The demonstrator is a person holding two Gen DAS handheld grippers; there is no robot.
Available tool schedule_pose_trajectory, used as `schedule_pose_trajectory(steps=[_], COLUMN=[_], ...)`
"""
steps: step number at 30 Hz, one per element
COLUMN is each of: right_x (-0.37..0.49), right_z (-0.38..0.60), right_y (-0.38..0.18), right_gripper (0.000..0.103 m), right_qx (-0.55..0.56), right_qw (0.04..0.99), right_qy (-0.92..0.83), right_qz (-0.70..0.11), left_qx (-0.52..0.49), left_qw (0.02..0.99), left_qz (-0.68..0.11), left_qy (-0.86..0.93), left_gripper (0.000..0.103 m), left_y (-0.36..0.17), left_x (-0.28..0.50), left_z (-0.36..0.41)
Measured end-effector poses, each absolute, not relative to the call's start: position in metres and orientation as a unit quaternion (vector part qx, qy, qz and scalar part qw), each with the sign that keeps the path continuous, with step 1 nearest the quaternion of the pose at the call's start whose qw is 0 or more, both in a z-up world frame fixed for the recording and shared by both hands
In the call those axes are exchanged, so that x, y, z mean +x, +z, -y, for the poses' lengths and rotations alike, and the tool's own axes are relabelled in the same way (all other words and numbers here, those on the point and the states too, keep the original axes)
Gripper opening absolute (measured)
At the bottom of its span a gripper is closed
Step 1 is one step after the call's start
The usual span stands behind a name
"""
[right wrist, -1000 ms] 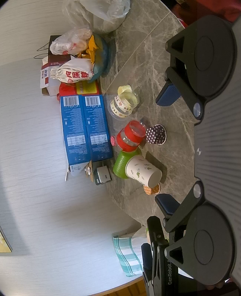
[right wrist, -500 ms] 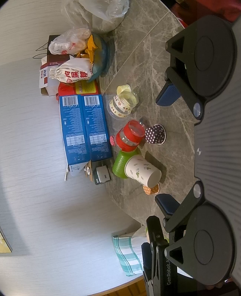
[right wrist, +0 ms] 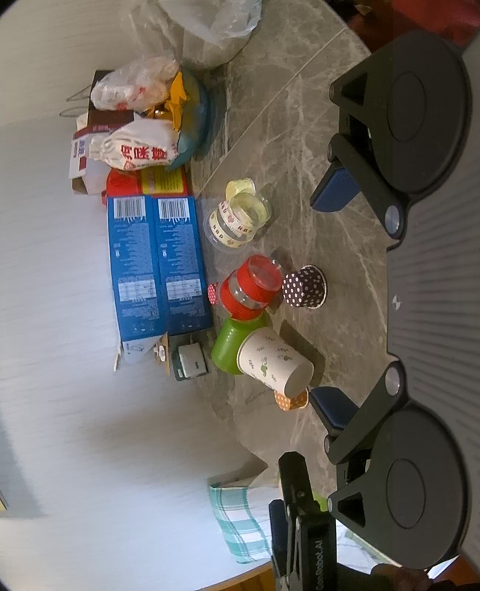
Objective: Flip cup upright
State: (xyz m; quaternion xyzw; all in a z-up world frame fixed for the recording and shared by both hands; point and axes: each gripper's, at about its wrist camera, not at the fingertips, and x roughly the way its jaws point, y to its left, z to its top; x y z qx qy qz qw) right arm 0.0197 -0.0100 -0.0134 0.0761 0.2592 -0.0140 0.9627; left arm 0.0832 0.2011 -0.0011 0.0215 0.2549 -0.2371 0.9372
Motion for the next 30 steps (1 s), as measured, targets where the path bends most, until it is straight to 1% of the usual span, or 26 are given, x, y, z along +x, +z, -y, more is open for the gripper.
schedule_pose_trajectory(steps=[4, 8, 13, 14, 16, 20, 22, 25, 30], right_x=[0.049, 0.083, 0.151, 0.166, 0.188, 0.218, 0.229, 0.240, 0.254], right_z=[0.020, 0.040, 0.069, 0.074, 0.084, 0.095, 0.100, 0.107, 0.114], right_y=[-0.011, -0.003, 0.011, 0.010, 0.008, -0.002, -0.010, -0.023, -0.033], right_gripper=[0.102, 0.102, 0.102, 0.101, 0.095, 0.092, 0.084, 0.081, 0.081], right_qx=[0.045, 0.037, -0.015, -0.028, -0.033, -0.027, -0.019, -0.008, -0.006], right_qw=[0.957, 0.950, 0.936, 0.931, 0.923, 0.908, 0.899, 0.885, 0.872], right_qy=[0.010, 0.016, 0.000, -0.008, -0.017, -0.004, 0.003, 0.013, 0.015], right_qz=[-0.286, -0.309, -0.351, -0.363, -0.384, -0.418, -0.438, -0.466, -0.489], left_qx=[0.014, 0.008, -0.007, -0.010, -0.011, -0.012, -0.020, -0.030, -0.039], left_qw=[0.934, 0.931, 0.927, 0.927, 0.927, 0.928, 0.927, 0.925, 0.925], left_qz=[-0.255, -0.263, -0.273, -0.273, -0.273, -0.281, -0.290, -0.299, -0.307], left_qy=[-0.249, -0.252, -0.256, -0.256, -0.257, -0.243, -0.238, -0.232, -0.222], left_gripper=[0.101, 0.101, 0.101, 0.101, 0.101, 0.101, 0.101, 0.101, 0.101], left_y=[0.009, 0.017, 0.020, 0.019, 0.019, 0.014, 0.011, 0.007, 0.004], left_x=[0.090, 0.095, 0.098, 0.097, 0.097, 0.101, 0.103, 0.107, 0.110], left_z=[-0.201, -0.203, -0.210, -0.211, -0.213, -0.220, -0.226, -0.234, -0.241])
